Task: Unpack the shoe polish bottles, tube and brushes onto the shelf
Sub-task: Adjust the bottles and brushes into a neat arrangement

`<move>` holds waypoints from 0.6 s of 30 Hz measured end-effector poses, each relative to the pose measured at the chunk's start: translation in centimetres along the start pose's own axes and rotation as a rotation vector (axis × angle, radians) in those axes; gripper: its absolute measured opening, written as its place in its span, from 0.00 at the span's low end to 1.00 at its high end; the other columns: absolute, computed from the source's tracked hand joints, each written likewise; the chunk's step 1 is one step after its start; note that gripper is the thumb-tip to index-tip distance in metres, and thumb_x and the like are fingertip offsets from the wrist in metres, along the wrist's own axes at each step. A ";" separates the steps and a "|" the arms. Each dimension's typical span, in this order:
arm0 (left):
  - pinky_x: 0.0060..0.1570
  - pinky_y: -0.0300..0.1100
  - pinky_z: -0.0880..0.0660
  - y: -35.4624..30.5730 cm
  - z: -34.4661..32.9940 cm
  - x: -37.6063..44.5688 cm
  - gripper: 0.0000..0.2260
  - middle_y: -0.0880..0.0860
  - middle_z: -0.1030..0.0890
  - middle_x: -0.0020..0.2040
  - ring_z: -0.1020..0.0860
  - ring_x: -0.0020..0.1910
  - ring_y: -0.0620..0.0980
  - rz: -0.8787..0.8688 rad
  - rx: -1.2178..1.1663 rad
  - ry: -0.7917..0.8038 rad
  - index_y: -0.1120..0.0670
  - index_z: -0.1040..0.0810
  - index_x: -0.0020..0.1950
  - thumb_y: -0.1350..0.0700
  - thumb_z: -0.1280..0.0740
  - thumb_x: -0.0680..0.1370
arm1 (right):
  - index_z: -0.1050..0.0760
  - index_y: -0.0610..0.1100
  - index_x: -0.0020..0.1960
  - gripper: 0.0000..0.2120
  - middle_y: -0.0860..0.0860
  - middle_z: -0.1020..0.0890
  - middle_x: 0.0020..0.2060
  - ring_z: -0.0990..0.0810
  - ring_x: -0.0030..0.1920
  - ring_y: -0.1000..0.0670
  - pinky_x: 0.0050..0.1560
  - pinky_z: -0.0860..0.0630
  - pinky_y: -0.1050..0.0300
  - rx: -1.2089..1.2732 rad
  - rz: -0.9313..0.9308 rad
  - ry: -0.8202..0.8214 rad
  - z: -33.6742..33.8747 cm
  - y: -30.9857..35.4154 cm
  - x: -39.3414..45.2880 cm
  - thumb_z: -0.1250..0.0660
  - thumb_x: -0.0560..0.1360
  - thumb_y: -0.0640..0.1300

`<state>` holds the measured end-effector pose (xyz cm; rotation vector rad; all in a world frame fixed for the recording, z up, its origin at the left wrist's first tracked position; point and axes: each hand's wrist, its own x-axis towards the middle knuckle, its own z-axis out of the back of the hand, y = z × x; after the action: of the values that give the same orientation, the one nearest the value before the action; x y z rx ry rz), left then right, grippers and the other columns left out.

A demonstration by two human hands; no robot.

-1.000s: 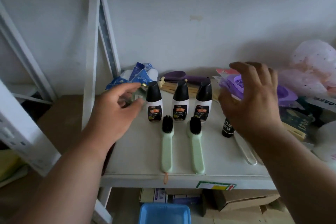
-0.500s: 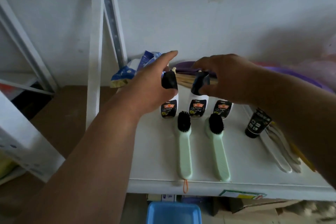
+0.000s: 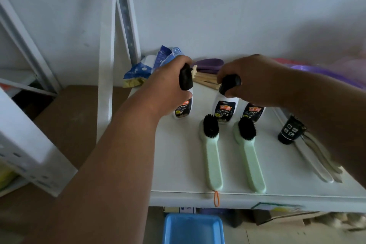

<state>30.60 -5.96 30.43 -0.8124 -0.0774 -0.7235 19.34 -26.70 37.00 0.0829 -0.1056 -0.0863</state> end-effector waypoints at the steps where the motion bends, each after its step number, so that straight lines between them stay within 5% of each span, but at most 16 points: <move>1: 0.49 0.37 0.24 0.2 0.1 0.0 0.32 0.42 0.21 0.61 0.21 0.57 0.48 0.013 0.004 -0.012 0.37 0.29 0.72 0.57 0.22 0.73 | 0.20 0.61 0.55 0.15 0.58 0.18 0.44 0.20 0.43 0.51 0.47 0.19 0.51 0.007 -0.001 -0.005 -0.1 -0.1 0.0 0.24 0.71 0.50; 5: 0.59 0.43 0.27 0.1 0.3 -0.2 0.42 0.46 0.26 0.74 0.25 0.65 0.50 0.080 -0.001 0.010 0.38 0.40 0.82 0.58 0.23 0.74 | 0.21 0.63 0.55 0.15 0.61 0.19 0.44 0.20 0.42 0.55 0.43 0.20 0.54 0.006 0.000 -0.027 -0.6 -0.5 0.2 0.25 0.70 0.52; 9: 0.64 0.51 0.23 -0.4 0.2 -0.4 0.48 0.49 0.26 0.72 0.25 0.68 0.55 0.120 -0.021 0.039 0.43 0.50 0.86 0.60 0.24 0.75 | 0.22 0.63 0.54 0.14 0.64 0.21 0.40 0.23 0.39 0.61 0.35 0.27 0.61 -0.017 0.008 -0.028 -0.8 -0.7 0.5 0.26 0.71 0.52; 12: 0.61 0.47 0.26 -0.5 0.2 -0.4 0.50 0.50 0.27 0.75 0.26 0.70 0.55 0.137 -0.009 0.038 0.46 0.53 0.87 0.59 0.23 0.75 | 0.22 0.63 0.54 0.14 0.64 0.21 0.40 0.23 0.38 0.61 0.36 0.26 0.61 -0.015 0.012 -0.016 -0.8 -0.7 0.6 0.26 0.71 0.51; 15: 0.56 0.44 0.31 -0.7 0.5 -0.3 0.46 0.48 0.28 0.74 0.27 0.68 0.51 0.147 0.014 0.062 0.45 0.48 0.85 0.56 0.23 0.75 | 0.21 0.63 0.54 0.13 0.66 0.21 0.38 0.23 0.38 0.62 0.34 0.28 0.62 -0.015 0.015 -0.011 -0.7 -0.7 0.5 0.26 0.71 0.51; 18: 0.41 0.41 0.29 -0.9 0.9 -0.1 0.32 0.47 0.23 0.60 0.23 0.57 0.52 0.135 0.046 0.037 0.46 0.36 0.74 0.52 0.25 0.74 | 0.21 0.63 0.53 0.13 0.68 0.22 0.37 0.25 0.37 0.64 0.33 0.33 0.64 -0.003 0.022 -0.012 -0.7 -0.7 0.6 0.26 0.72 0.50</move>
<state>30.13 -5.70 31.65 -0.7527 -0.0057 -0.6067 19.93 -27.42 36.26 0.0779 -0.1188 -0.0646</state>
